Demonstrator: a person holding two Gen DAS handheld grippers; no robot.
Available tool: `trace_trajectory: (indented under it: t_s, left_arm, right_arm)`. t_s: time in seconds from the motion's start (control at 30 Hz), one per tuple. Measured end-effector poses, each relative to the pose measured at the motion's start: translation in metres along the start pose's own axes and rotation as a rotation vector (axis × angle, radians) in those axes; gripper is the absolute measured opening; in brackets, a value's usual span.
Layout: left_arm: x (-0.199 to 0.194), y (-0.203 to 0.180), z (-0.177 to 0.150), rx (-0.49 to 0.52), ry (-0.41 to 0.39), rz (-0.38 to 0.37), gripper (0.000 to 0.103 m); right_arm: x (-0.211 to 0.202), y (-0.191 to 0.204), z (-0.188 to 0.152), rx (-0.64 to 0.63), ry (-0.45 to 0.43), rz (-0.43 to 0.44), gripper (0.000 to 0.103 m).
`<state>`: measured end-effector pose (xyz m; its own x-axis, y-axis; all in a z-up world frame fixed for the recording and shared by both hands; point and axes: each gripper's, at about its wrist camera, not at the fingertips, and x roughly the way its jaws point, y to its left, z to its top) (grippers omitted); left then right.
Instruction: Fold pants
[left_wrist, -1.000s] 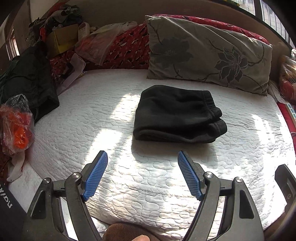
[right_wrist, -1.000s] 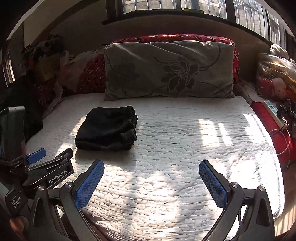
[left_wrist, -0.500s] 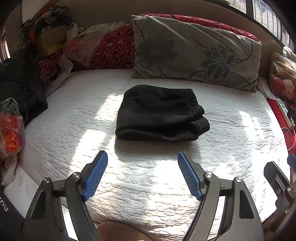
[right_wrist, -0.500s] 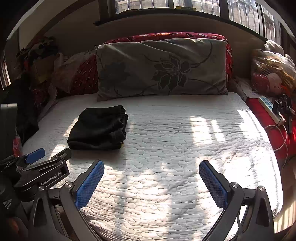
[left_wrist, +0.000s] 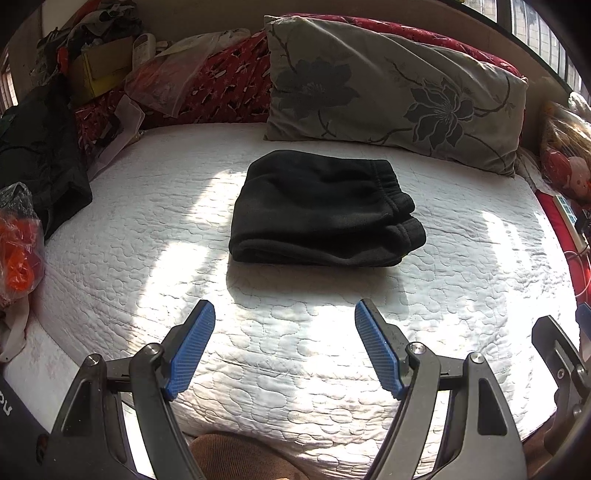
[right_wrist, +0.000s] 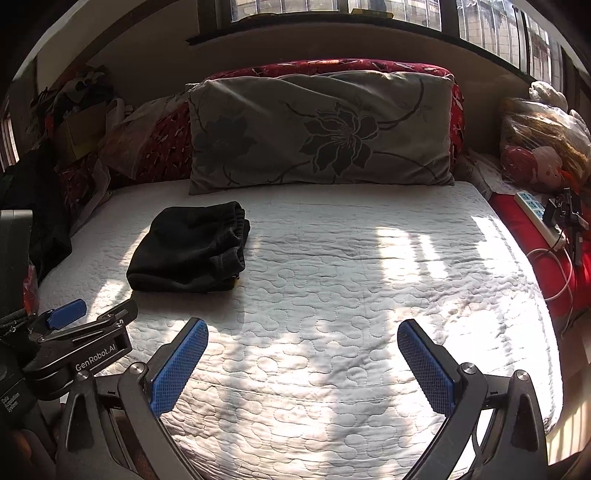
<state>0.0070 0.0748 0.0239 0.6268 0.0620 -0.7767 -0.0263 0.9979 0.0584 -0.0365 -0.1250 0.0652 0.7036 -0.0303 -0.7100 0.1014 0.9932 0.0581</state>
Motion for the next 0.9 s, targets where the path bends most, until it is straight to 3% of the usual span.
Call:
trace_trajectory:
  t_s: [0.9]
  left_arm:
    - [0.008,-0.011,0.004,0.024,0.029,-0.038,0.078]
  right_arm:
    - [0.012,-0.006,0.0,0.011,0.029,-0.025,0.103]
